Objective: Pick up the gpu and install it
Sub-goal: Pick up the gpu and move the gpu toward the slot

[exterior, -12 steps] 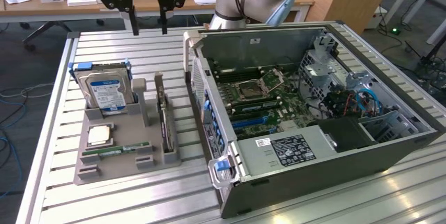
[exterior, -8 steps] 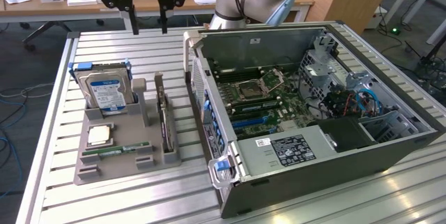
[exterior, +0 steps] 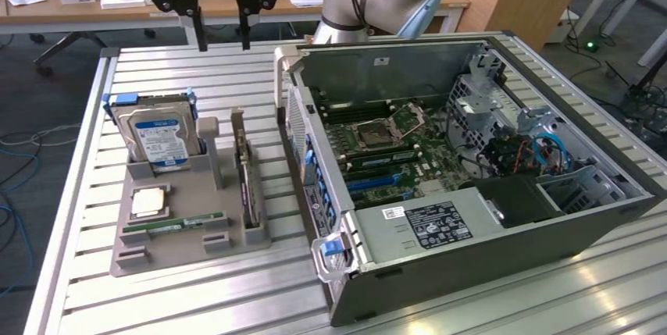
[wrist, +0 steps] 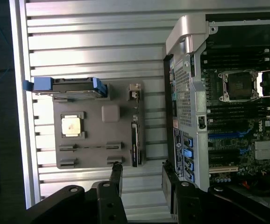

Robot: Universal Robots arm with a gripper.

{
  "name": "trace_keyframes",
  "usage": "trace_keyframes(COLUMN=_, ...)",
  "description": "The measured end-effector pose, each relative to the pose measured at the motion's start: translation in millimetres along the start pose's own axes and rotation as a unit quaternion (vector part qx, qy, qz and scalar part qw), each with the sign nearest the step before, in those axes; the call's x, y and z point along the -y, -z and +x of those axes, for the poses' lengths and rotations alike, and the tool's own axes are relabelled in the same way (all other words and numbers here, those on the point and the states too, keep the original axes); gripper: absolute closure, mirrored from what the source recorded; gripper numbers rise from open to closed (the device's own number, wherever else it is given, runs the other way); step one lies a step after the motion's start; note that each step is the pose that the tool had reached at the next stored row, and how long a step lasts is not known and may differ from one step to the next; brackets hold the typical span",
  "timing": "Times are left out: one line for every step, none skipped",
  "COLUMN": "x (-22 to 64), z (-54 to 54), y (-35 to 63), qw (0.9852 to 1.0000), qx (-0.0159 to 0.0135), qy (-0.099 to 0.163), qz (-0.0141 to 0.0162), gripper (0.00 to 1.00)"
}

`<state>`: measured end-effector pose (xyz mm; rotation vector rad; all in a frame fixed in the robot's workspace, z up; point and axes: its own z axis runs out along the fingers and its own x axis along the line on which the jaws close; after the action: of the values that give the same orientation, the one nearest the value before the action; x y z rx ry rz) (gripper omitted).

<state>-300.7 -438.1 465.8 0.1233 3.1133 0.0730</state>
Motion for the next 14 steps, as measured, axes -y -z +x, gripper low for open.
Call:
trace_keyframes(x=0.0, z=0.0, y=-0.1, qw=1.0000, qx=-0.0001, qy=0.000, qz=0.0001, gripper=0.53)
trace_keyframes(x=0.0, z=0.0, y=-0.5, qw=1.0000, qx=0.0000, qy=0.000, qz=0.0000, gripper=0.53)
trace_keyframes(x=0.0, z=0.0, y=-1.0, qw=1.0000, qx=-0.0001, qy=0.000, qz=0.0000, gripper=0.53)
trace_keyframes(x=0.0, z=0.0, y=-1.8, qw=1.0000, qx=0.0000, qy=0.000, qz=0.0000, gripper=0.53)
trace_keyframes(x=0.1, z=0.0, y=-2.9, qw=1.0000, qx=0.0000, qy=0.000, qz=0.0000, gripper=0.53)
trace_keyframes(x=0.2, z=0.1, y=-4.2, qw=1.0000, qx=0.0001, qy=0.000, qz=0.0000, gripper=0.53)
trace_keyframes(x=0.3, z=0.1, y=-5.7, qw=1.0000, qx=0.0002, qy=0.000, qz=0.0000, gripper=0.53)
trace_keyframes(x=0.3, z=0.1, y=-7.5, qw=1.0000, qx=0.0003, qy=0.000, qz=0.0000, gripper=0.53)
trace_keyframes(x=0.4, z=0.2, y=-9.2, qw=1.0000, qx=0.0003, qy=0.000, qz=0.0000, gripper=0.53)
trace_keyframes(x=0.5, z=0.2, y=-11.0, qw=1.0000, qx=0.0005, qy=0.000, qz=0.0000, gripper=0.53)
trace_keyframes(x=0.6, z=0.3, y=-12.8, qw=1.0000, qx=0.0005, qy=0.000, qz=0.0000, gripper=0.53)
trace_keyframes(x=0.7, z=0.3, y=-14.6, qw=1.0000, qx=0.0006, qy=0.000, qz=0.0000, gripper=0.53)
trace_keyframes(x=0.8, z=0.4, y=-16.4, qw=1.0000, qx=0.0007, qy=0.000, qz=-0.0001, gripper=0.53)
trace_keyframes(x=0.9, z=0.4, y=-18.2, qw=1.0000, qx=0.0008, qy=0.000, qz=-0.0001, gripper=0.53)
